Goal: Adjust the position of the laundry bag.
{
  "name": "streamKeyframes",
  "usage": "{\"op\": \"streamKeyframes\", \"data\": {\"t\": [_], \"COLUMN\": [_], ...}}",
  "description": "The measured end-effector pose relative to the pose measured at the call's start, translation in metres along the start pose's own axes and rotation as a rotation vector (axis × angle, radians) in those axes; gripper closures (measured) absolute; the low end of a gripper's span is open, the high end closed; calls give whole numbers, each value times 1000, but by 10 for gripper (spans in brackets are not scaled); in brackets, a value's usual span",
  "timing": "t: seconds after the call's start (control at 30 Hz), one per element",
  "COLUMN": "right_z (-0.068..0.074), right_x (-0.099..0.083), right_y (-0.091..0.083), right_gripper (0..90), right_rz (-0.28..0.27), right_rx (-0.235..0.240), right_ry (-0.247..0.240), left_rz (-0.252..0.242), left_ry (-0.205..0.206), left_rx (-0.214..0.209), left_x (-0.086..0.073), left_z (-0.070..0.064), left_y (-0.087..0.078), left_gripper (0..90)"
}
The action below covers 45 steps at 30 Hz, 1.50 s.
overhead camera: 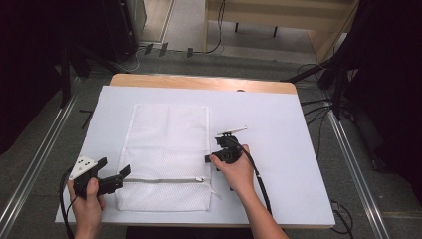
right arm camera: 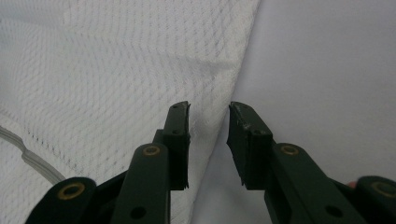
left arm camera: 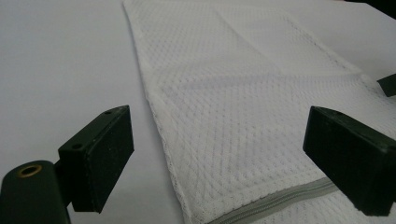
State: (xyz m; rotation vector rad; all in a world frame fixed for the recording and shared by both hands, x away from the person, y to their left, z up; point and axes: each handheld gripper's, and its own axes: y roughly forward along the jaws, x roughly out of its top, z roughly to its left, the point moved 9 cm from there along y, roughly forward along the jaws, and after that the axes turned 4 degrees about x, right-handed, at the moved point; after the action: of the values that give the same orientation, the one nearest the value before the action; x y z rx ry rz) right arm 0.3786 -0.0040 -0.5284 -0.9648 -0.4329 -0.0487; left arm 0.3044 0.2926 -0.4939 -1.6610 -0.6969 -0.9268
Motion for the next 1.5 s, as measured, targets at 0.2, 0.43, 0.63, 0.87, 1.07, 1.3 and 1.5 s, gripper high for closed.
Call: {"op": "streamKeyframes", "data": {"t": [0.2,0.43,0.63,0.87,1.07,1.3,1.5], "right_z": [2,4,-1,-15,-32,-54,-70], "right_x": [-1,-3,0,1,-1,-7,-13], "right_y": [2,1,-9,-27,-42,-58,-69], "right_gripper": [812,900,900,900,900,900,900], "right_rz": [16,12,-13,-45,-74,-100,-113], "right_rx": [-37,-68,-60,-78,-91,-108,-119], "right_ry": [-38,-101,-83,-67,-41,-6,14], "left_rz": [3,10,4,10,11,11,17], "left_ry": [4,5,-4,3,6,4,12], "left_rx": [1,1,0,-4,-3,-4,-4], "left_x": [0,-1,-1,-1,-2,-2,-3], "left_z": [-1,-1,1,-1,-1,-2,-3], "left_y": [0,1,1,1,2,2,2], "left_gripper": [86,87,86,86,86,86,86]}}
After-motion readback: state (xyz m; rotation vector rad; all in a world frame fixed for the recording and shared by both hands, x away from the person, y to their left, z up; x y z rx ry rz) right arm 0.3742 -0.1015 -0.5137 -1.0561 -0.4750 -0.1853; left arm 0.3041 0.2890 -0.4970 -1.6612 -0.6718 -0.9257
